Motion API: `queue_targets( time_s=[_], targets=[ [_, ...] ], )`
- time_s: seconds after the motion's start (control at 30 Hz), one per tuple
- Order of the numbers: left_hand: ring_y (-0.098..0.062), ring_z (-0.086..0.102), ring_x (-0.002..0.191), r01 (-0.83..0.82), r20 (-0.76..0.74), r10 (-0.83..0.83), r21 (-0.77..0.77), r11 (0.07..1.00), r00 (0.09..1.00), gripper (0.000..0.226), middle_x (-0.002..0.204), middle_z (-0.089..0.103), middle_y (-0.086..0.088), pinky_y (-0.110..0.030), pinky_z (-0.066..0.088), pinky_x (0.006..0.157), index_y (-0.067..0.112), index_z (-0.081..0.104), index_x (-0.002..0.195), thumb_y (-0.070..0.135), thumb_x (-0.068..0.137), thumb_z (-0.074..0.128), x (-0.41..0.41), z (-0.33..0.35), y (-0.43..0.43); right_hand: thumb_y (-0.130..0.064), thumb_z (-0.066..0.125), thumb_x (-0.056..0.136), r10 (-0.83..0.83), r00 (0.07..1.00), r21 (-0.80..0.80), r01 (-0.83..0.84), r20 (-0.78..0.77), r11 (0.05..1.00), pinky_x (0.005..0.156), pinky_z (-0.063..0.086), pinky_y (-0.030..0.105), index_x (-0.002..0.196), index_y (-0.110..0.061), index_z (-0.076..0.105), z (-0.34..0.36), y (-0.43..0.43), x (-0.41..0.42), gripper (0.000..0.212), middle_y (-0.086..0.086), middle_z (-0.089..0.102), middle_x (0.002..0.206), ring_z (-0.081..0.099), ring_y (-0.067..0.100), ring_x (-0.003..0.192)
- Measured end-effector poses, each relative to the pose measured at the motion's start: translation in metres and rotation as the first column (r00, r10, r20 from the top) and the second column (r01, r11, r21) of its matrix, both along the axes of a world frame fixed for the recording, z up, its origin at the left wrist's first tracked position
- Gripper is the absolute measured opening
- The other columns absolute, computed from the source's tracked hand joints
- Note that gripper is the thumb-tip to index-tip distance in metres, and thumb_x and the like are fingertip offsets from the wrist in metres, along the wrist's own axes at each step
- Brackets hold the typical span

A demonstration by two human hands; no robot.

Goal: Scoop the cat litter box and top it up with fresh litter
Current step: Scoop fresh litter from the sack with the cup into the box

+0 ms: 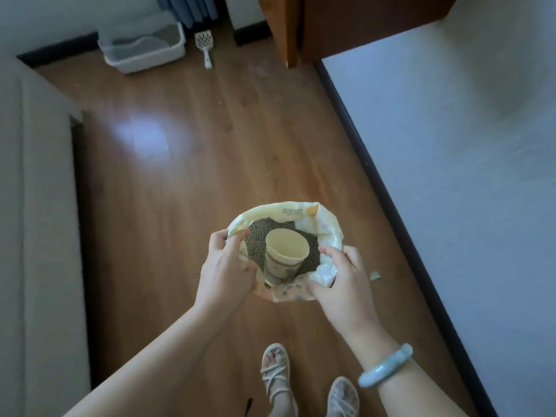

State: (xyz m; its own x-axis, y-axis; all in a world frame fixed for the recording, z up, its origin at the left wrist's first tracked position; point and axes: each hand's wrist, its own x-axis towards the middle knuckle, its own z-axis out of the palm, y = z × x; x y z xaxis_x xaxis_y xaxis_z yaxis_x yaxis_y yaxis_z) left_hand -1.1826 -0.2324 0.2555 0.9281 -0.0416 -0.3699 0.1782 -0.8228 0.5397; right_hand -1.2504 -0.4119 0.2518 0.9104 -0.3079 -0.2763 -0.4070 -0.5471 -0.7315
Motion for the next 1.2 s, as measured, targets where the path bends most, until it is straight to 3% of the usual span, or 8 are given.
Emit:
queue_targets(
  time_s=[0.33, 0.47, 0.6, 0.77, 0.93, 1.2],
  targets=[
    [-0.016, 0.049, 0.091, -0.236, 0.068, 0.236, -0.008, 0.972, 0.969, 0.064, 0.12, 0.035, 0.009, -0.027, 0.042, 0.076, 0.026, 0.049, 0.13, -0.001, 0.073, 0.059, 0.098, -0.014, 0.049, -0.009, 0.073, 0.073, 0.242, 0.97, 0.038, -0.241, -0.005, 0.97, 0.079, 0.028, 0.006, 0.127, -0.016, 0.055, -0.013, 0.037, 0.142, 0.057, -0.011, 0.036, 0.112, 0.042, 0.001, 0.096],
    [-0.018, 0.049, 0.091, -0.288, 0.064, 0.289, -0.034, 0.957, 0.955, 0.063, 0.12, 0.036, 0.004, -0.028, 0.045, 0.079, 0.02, 0.049, 0.132, -0.001, 0.074, 0.057, 0.134, 0.01, 0.06, -0.008, 0.074, 0.072, 0.334, 0.942, 0.005, -0.334, -0.042, 0.943, 0.076, 0.029, 0.009, 0.126, -0.013, 0.056, 0.016, 0.047, 0.196, 0.057, -0.002, 0.042, 0.117, 0.052, 0.015, 0.101],
    [-0.015, 0.048, 0.098, -0.363, 0.043, 0.368, -0.082, 0.928, 0.929, 0.063, 0.126, 0.038, 0.0, -0.029, 0.045, 0.086, 0.018, 0.049, 0.133, -0.002, 0.073, 0.056, 0.169, 0.047, 0.077, -0.009, 0.075, 0.071, 0.389, 0.919, -0.008, -0.39, -0.067, 0.921, 0.075, 0.032, 0.014, 0.125, -0.012, 0.056, 0.061, 0.066, 0.244, 0.057, 0.003, 0.044, 0.121, 0.052, 0.017, 0.1],
    [-0.017, 0.049, 0.099, -0.415, 0.044, 0.423, -0.121, 0.902, 0.905, 0.065, 0.121, 0.037, 0.003, -0.036, 0.049, 0.088, 0.018, 0.048, 0.135, -0.002, 0.074, 0.056, 0.219, 0.091, 0.109, -0.014, 0.073, 0.072, 0.415, 0.907, -0.053, -0.419, -0.074, 0.906, 0.067, 0.032, 0.019, 0.124, -0.015, 0.056, 0.107, 0.098, 0.304, 0.055, -0.002, 0.042, 0.116, 0.045, 0.009, 0.082],
    [-0.014, 0.048, 0.098, -0.429, 0.059, 0.438, -0.122, 0.895, 0.897, 0.065, 0.124, 0.038, 0.001, -0.031, 0.047, 0.087, 0.018, 0.047, 0.136, -0.003, 0.074, 0.055, 0.285, 0.119, 0.148, -0.021, 0.075, 0.073, 0.38, 0.923, -0.077, -0.384, -0.07, 0.92, 0.075, 0.039, 0.022, 0.123, -0.014, 0.058, 0.133, 0.141, 0.367, 0.054, -0.001, 0.045, 0.119, 0.043, 0.008, 0.085],
    [-0.014, 0.05, 0.096, -0.417, 0.044, 0.426, -0.138, 0.898, 0.904, 0.066, 0.121, 0.035, 0.005, -0.029, 0.046, 0.085, 0.019, 0.046, 0.136, -0.001, 0.074, 0.055, 0.4, 0.142, 0.216, -0.02, 0.074, 0.075, 0.331, 0.942, -0.104, -0.335, -0.057, 0.936, 0.074, 0.039, 0.023, 0.121, -0.017, 0.059, 0.15, 0.211, 0.483, 0.049, -0.001, 0.047, 0.12, 0.046, 0.01, 0.086]
  ],
)
